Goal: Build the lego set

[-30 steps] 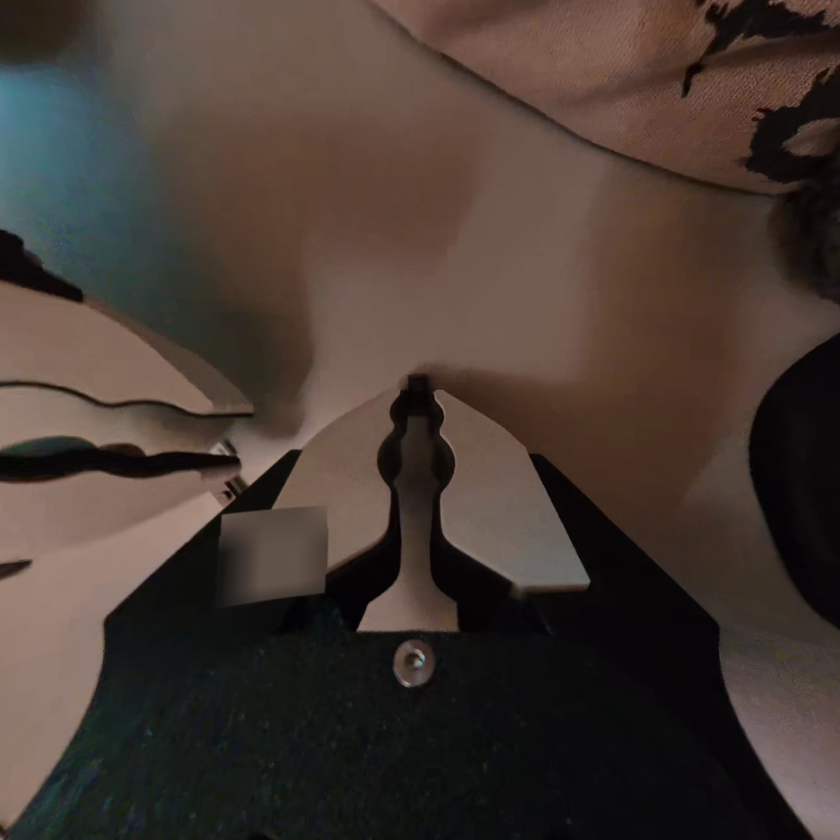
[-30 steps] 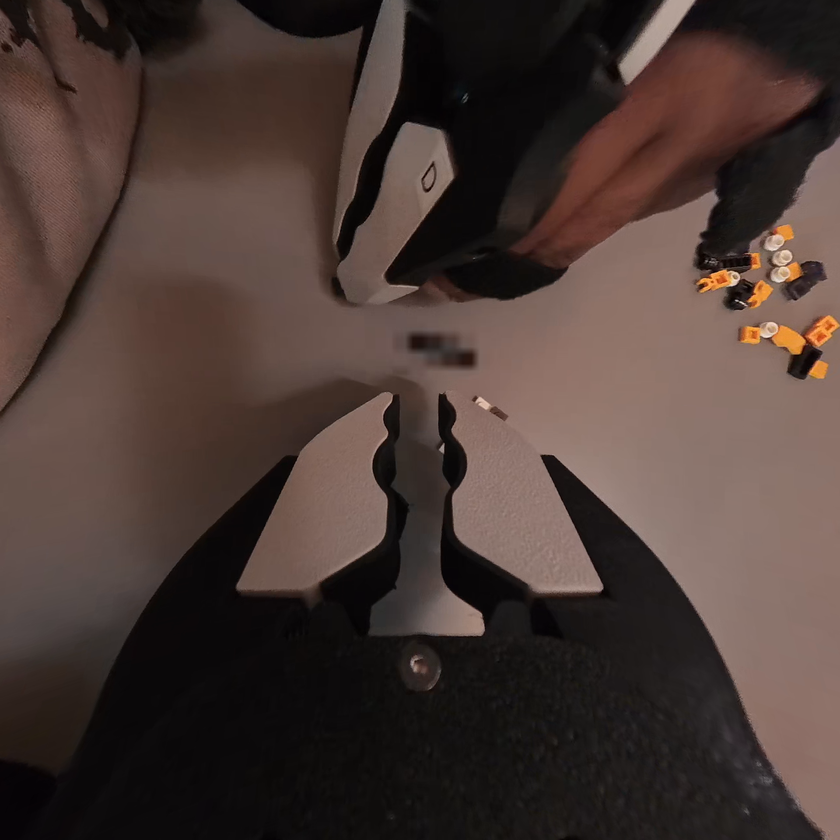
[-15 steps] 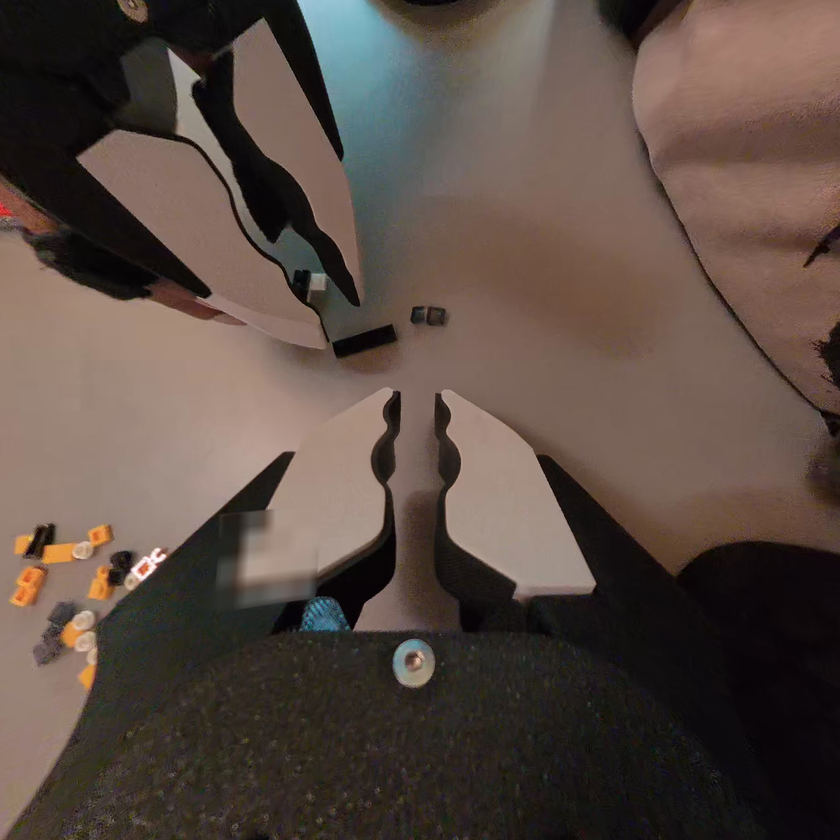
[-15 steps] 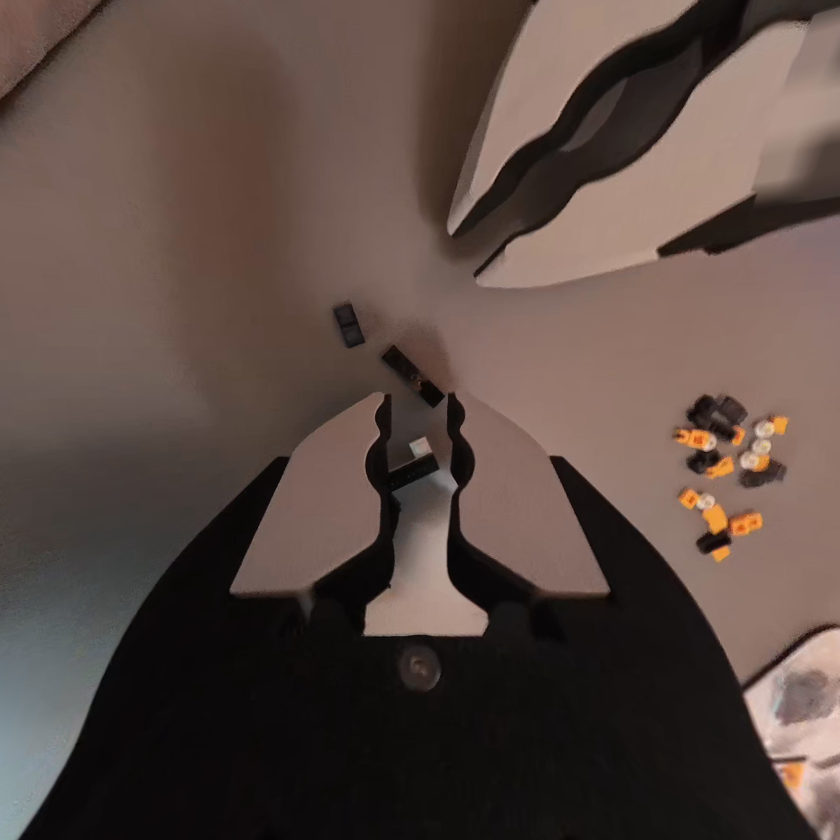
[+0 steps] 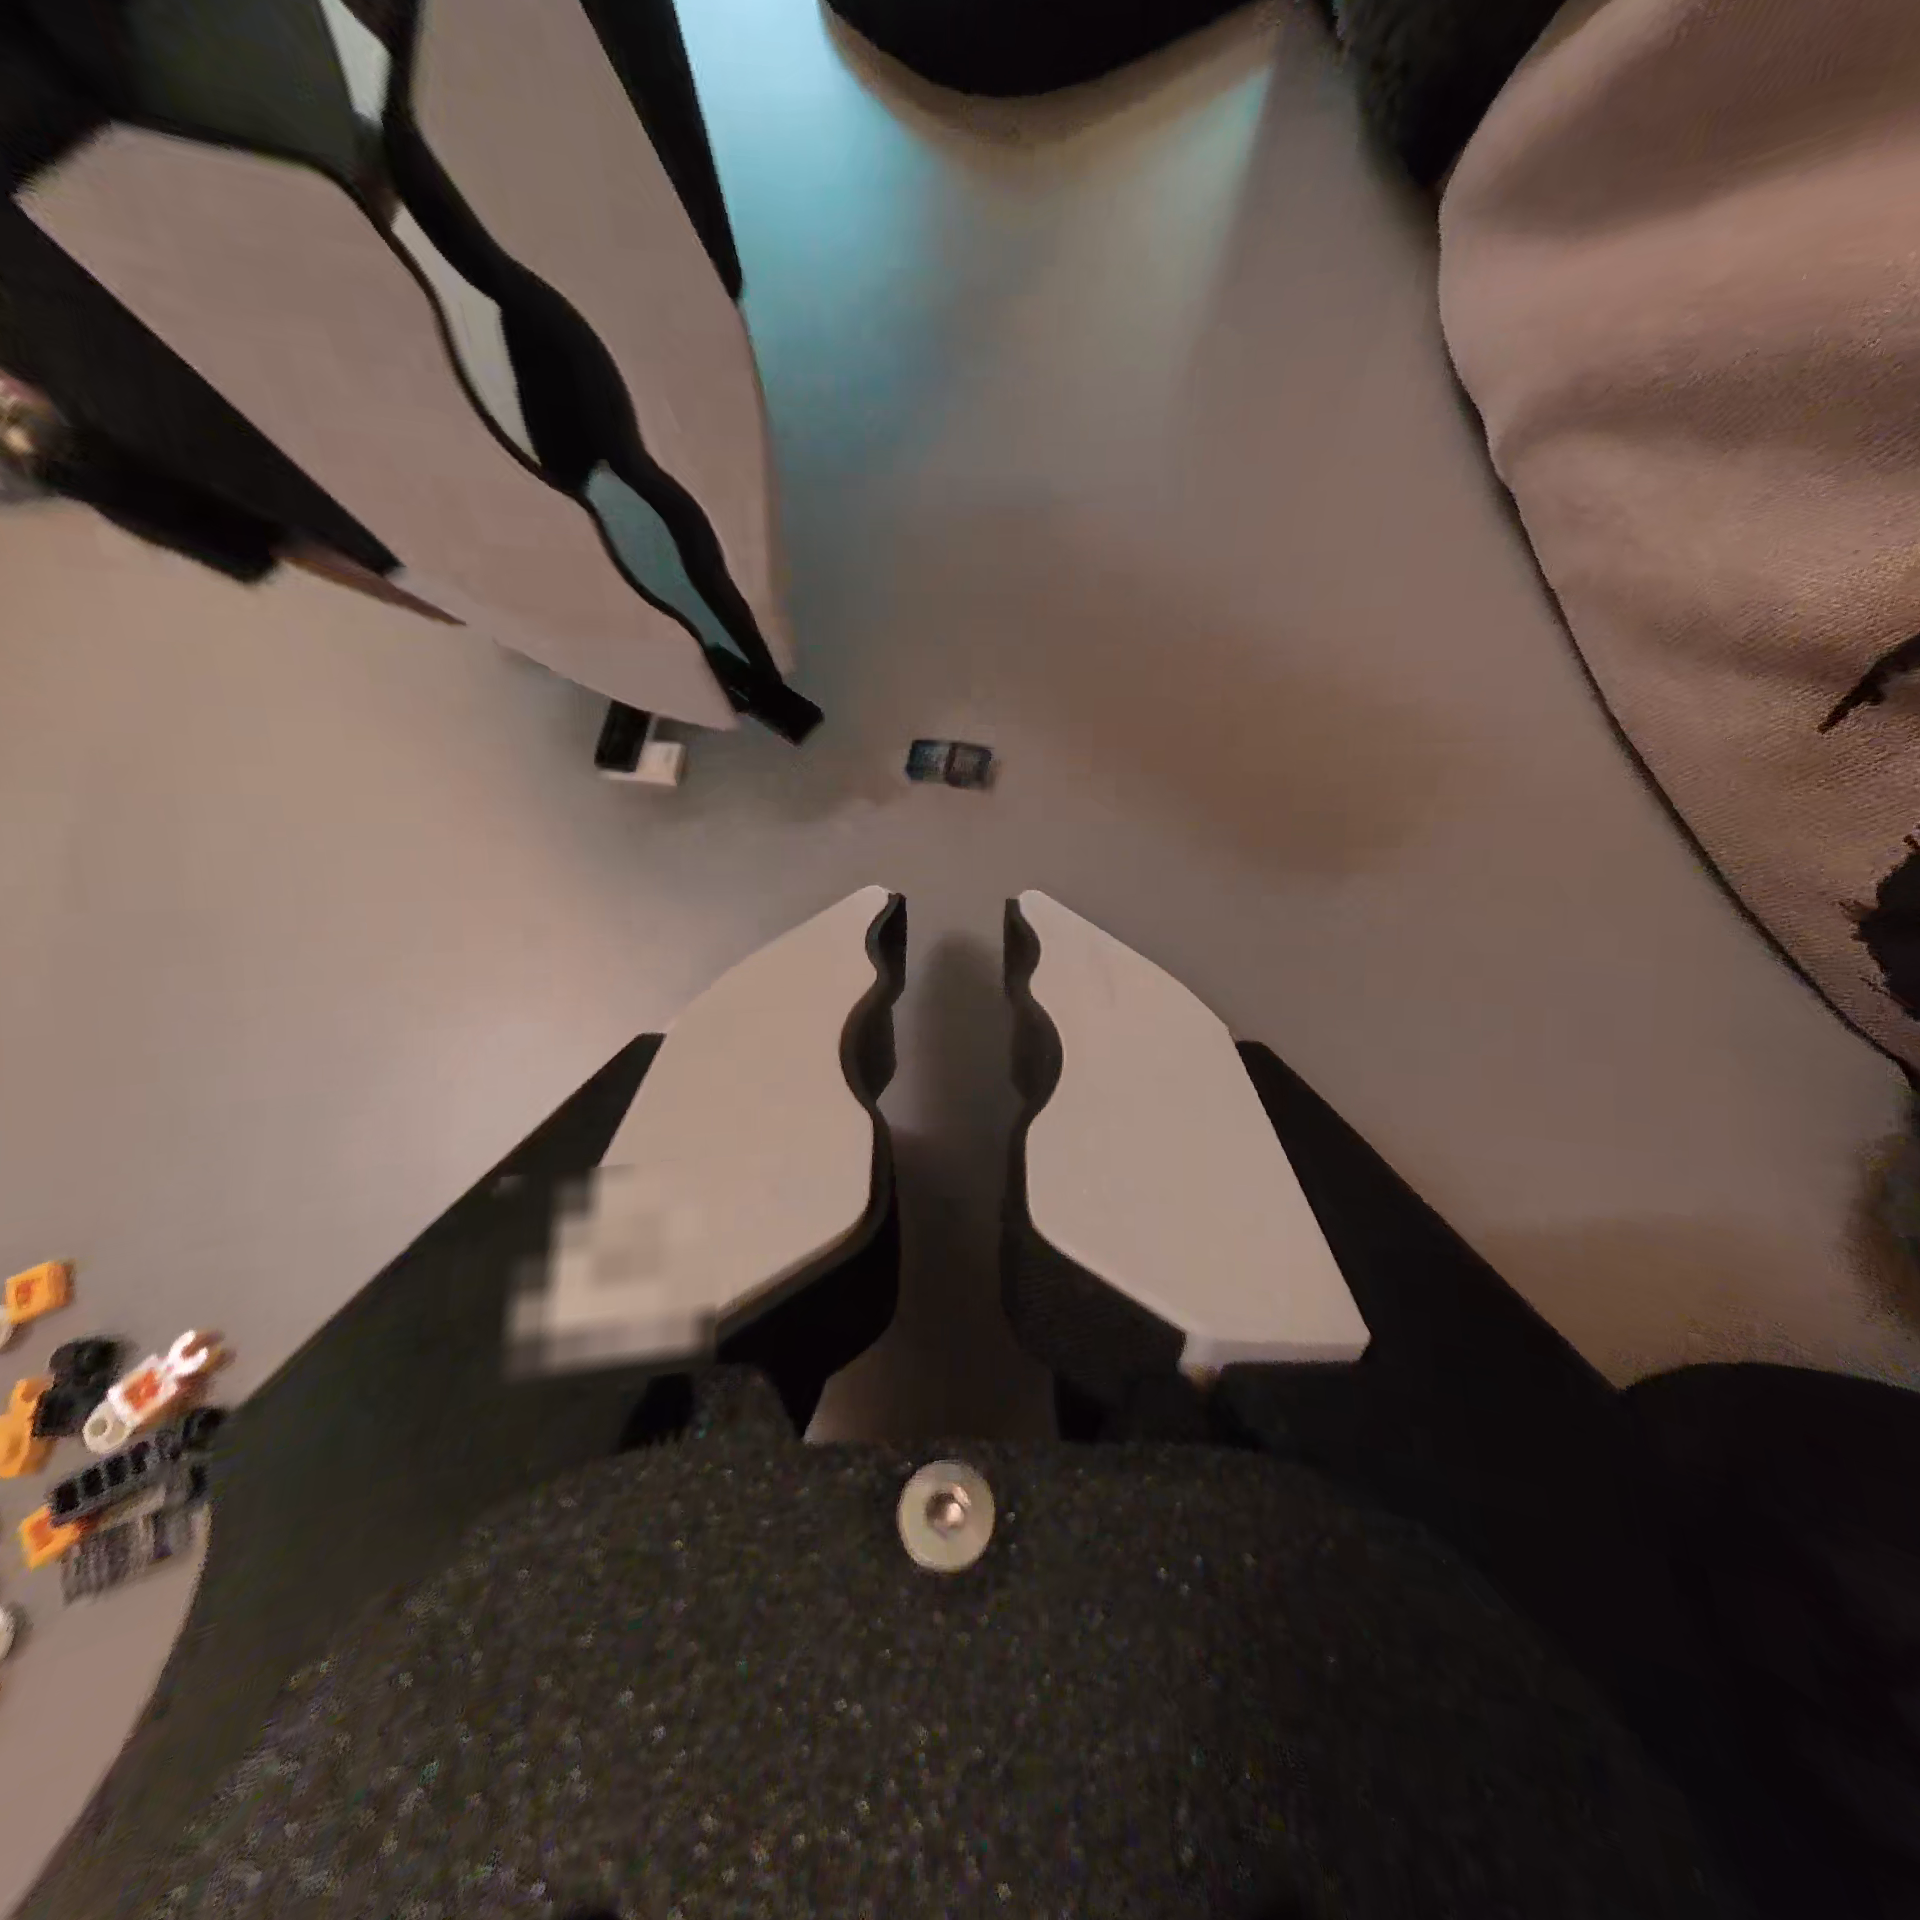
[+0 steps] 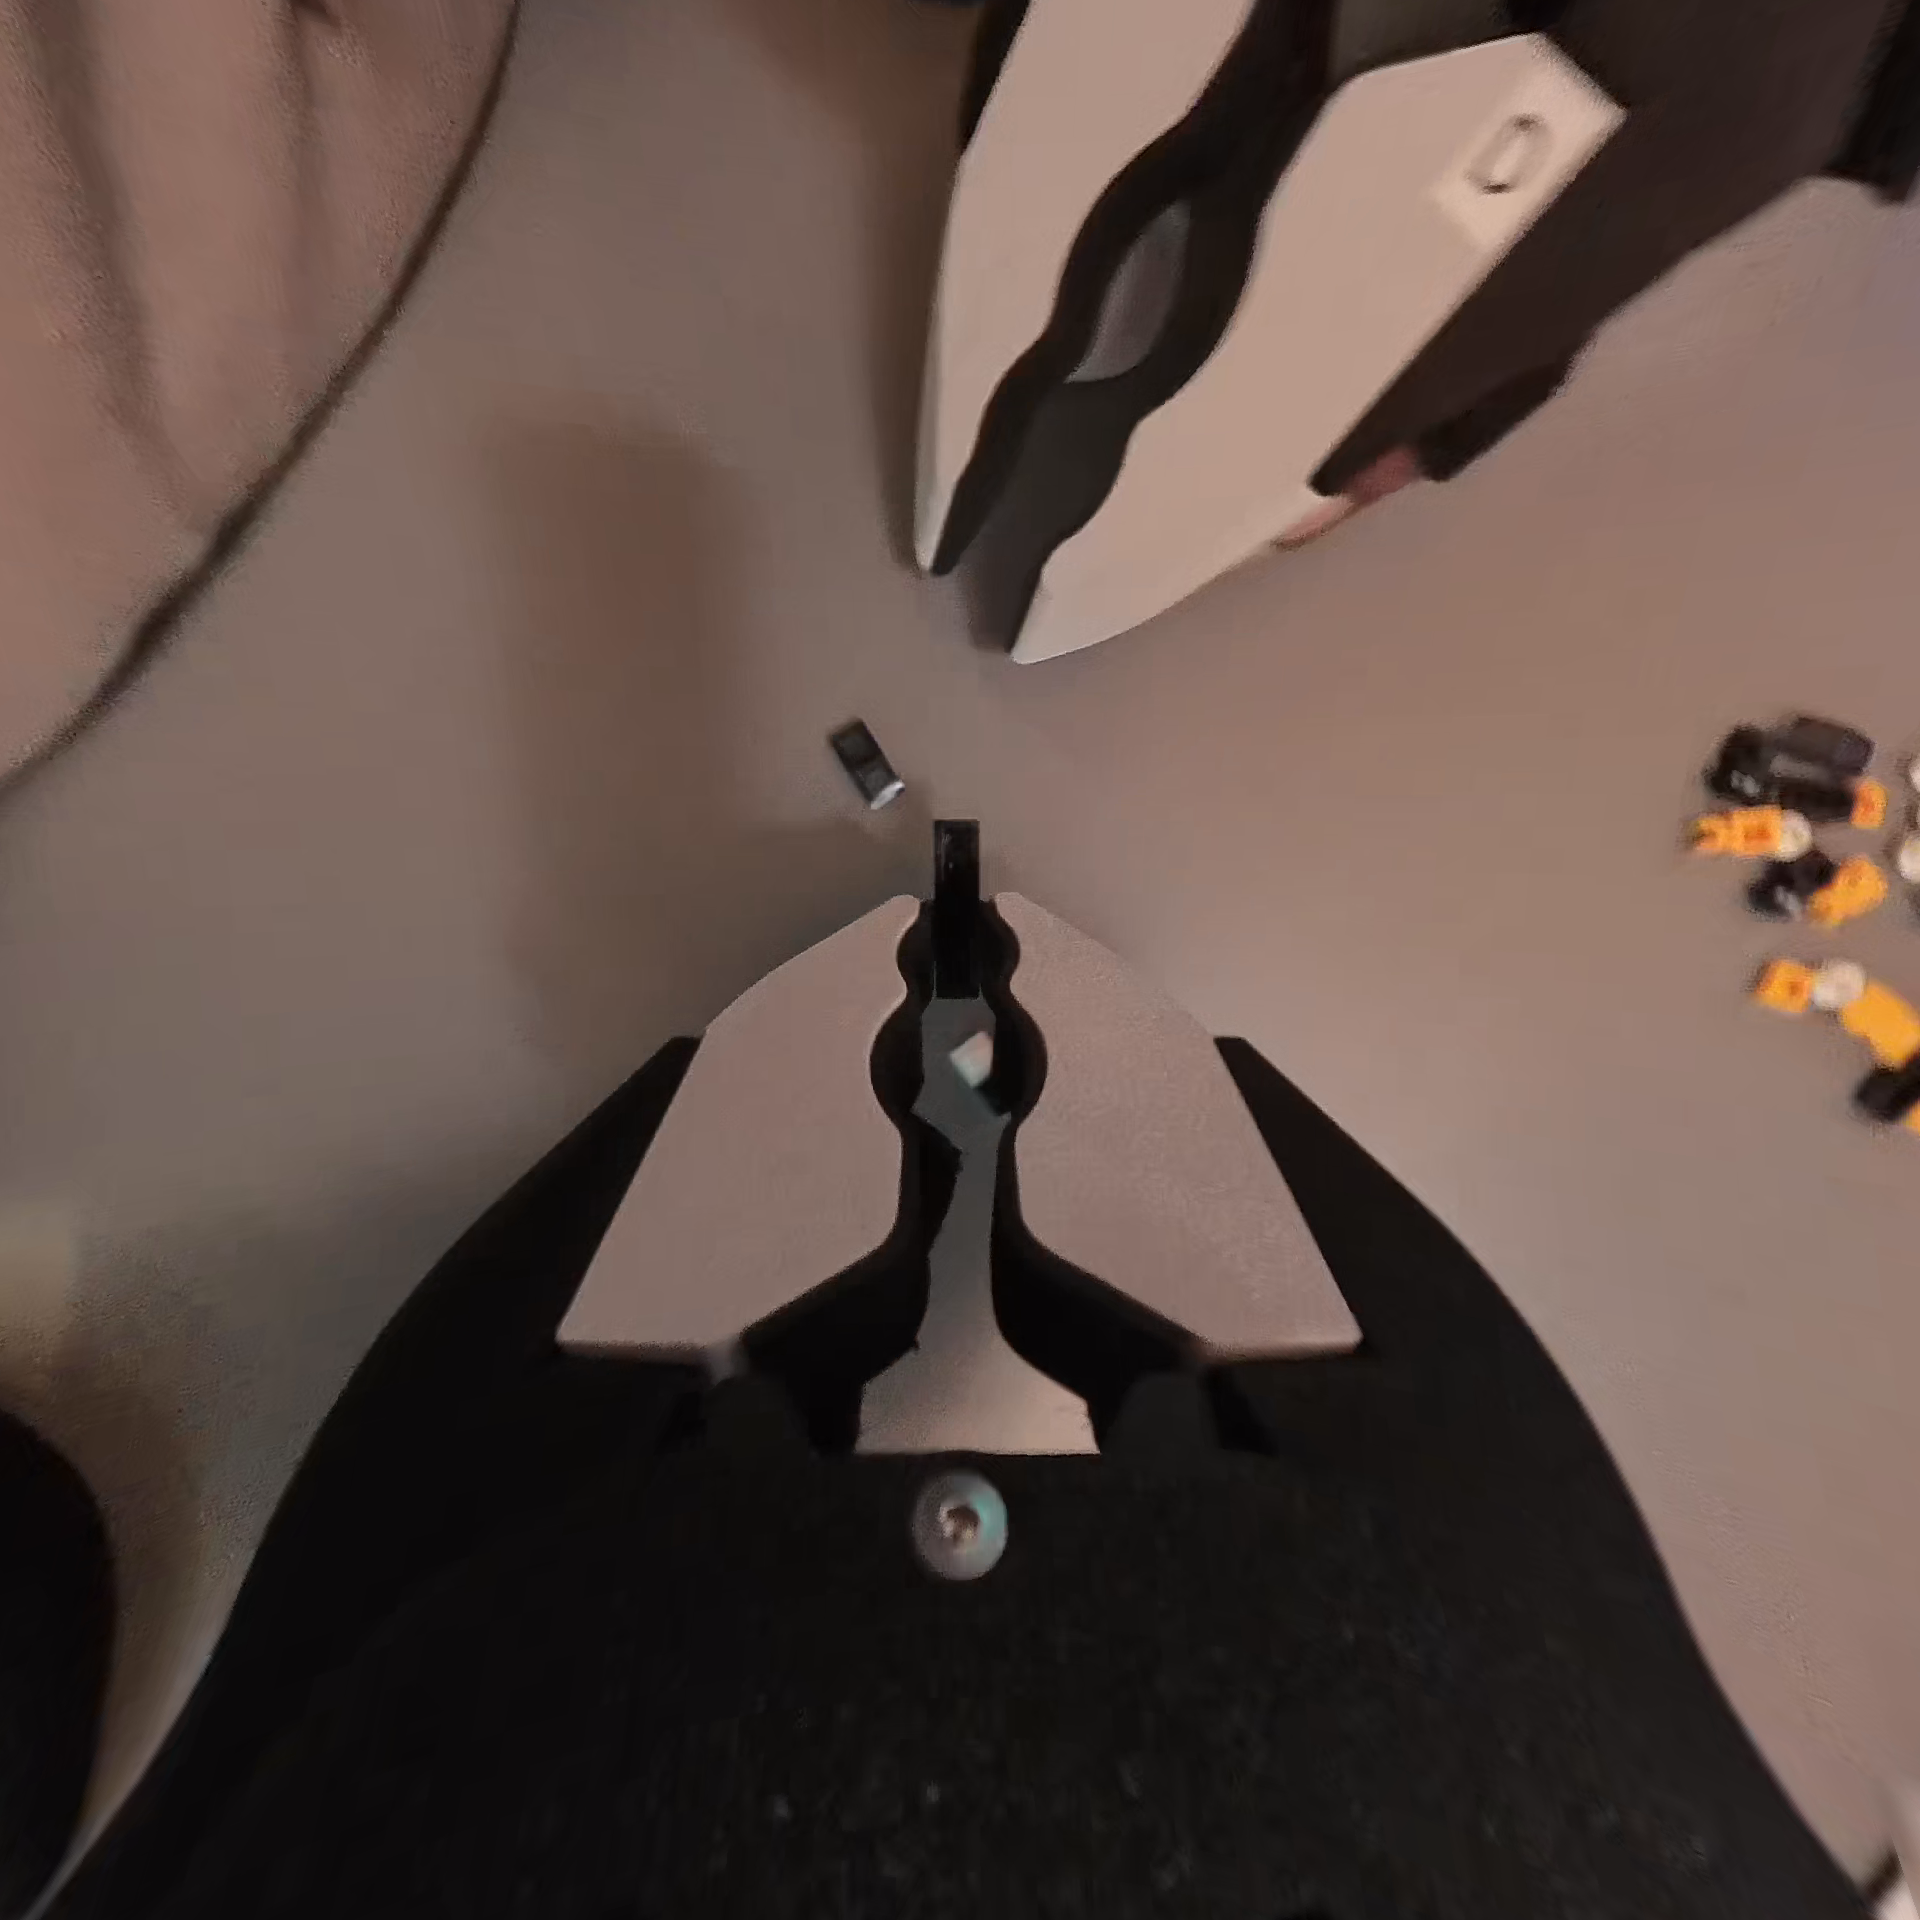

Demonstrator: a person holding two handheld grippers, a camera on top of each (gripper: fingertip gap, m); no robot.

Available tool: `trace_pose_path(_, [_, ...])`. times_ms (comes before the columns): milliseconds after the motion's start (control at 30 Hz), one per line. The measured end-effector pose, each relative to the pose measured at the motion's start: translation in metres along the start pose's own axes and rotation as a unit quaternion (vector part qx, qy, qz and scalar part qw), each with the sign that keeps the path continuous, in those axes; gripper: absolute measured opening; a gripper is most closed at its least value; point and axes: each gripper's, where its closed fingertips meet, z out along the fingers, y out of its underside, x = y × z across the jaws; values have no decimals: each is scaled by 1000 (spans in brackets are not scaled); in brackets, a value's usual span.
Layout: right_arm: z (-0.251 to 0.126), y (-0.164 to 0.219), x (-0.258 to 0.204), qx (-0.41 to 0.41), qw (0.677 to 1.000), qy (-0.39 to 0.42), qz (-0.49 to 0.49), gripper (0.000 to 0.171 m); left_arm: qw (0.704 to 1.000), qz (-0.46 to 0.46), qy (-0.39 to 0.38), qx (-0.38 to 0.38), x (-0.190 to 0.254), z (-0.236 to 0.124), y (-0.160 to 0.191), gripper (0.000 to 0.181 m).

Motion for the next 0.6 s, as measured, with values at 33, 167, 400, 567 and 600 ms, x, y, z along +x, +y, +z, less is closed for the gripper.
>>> trace_pose_path(33, [-4,0,-5,14,1000,13,25,8,1000,10,2,-3,1,3,-1,19])
trace_pose_path(167, [-11,7,-22,47,992,75,92,8,997,63,15,-42,3,16,-2,25])
trace_pose_path(400, [-17,24,-42,83,965,180,170,8,987,72,84,-117,1,33,-11,28])
trace_pose_path(567, [-19,34,-42,71,954,230,178,8,987,34,82,-135,1,40,-16,16])
trace_pose_path(600, [-20,33,-39,65,952,246,168,8,987,26,74,-138,-1,40,-16,11])
